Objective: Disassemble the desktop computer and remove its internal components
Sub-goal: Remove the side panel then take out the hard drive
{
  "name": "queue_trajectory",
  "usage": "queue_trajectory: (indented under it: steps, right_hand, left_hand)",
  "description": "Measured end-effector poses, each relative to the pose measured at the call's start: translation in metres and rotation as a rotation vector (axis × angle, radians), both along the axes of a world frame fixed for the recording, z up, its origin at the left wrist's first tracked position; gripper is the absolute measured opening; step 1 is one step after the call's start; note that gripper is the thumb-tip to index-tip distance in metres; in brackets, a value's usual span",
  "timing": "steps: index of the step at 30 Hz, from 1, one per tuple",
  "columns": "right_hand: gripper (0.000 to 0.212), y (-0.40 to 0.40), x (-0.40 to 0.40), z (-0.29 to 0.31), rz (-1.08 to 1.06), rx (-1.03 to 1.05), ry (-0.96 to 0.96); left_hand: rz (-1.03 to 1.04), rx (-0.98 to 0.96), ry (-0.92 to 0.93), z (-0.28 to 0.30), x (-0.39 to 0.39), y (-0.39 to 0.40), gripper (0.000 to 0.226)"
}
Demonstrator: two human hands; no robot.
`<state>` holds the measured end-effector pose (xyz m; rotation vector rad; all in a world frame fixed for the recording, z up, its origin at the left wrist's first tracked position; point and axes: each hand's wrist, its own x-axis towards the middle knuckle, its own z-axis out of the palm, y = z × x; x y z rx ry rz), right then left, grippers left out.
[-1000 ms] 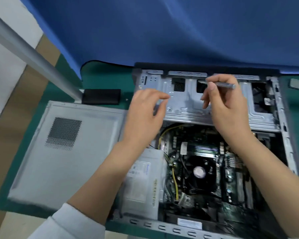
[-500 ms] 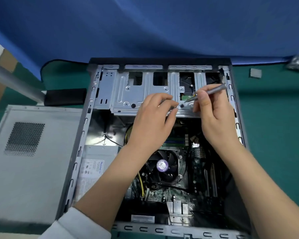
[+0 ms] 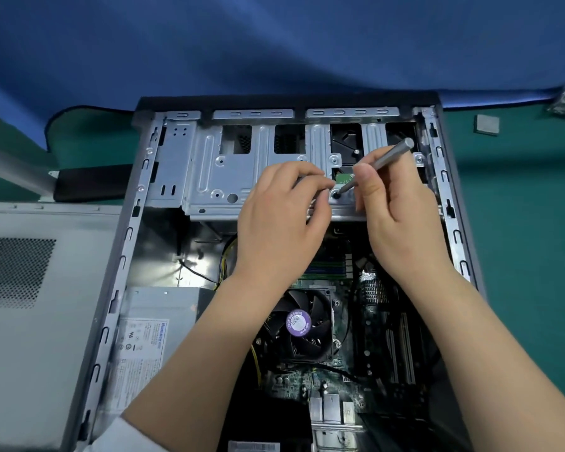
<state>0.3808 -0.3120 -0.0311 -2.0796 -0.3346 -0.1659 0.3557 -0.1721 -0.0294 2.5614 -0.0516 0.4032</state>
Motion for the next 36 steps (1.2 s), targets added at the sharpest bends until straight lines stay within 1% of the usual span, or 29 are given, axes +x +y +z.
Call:
queue_trajectory:
  steps: [8,12,16,21,24,28,30,32,33,34,35,36]
  right_hand:
    - [0.014,0.002,-0.001,0.002,-0.001,0.002,0.001]
    - [0.016,0.004,0.000,0.002,-0.020,0.073,0.018]
    - [0.004,0.006,0.001,0.003,-0.026,0.119,-0.014]
    - [0.012,0.007,0.000,0.004,-0.004,0.037,-0.089]
    - [0.013,0.008,-0.001,0.006,0.020,0.000,-0.113]
    - [0.015,0.008,-0.002,0.008,0.121,-0.016,-0.129]
    - [0.016,0.009,-0.005,0.008,0.144,-0.020,-0.134]
    - [0.019,0.010,-0.005,0.007,0.117,-0.041,-0.118]
    - [0.016,0.011,-0.005,0.007,0.103,-0.031,-0.103]
    - [0.009,0.011,-0.004,0.006,0.098,0.010,-0.065]
    - [0.012,0.011,-0.004,0.006,0.089,0.076,-0.018]
    - [0.021,0.011,-0.003,0.006,0.071,0.143,0.021]
  left_hand:
    - [-0.007,-0.022,0.007,0.001,0.003,0.002,0.016]
    - [-0.047,-0.029,-0.002,0.000,0.005,0.004,0.015]
    - [-0.092,-0.026,0.020,0.002,0.006,0.006,0.018]
    - [-0.106,0.007,0.025,0.005,0.005,0.005,0.020]
    - [-0.119,0.032,0.036,0.006,0.005,0.004,0.023]
    - [-0.155,0.011,0.064,0.007,0.006,0.004,0.025]
    - [-0.130,-0.011,0.059,0.006,0.006,0.003,0.024]
    - [-0.072,-0.044,0.049,0.005,0.005,0.001,0.026]
    - [-0.047,-0.060,0.043,0.006,0.005,0.000,0.027]
    - [-0.029,-0.073,0.033,0.006,0.005,-0.001,0.026]
    - [-0.015,-0.083,0.015,0.005,0.005,-0.001,0.025]
    - [-0.005,-0.093,-0.002,0.005,0.005,-0.002,0.023]
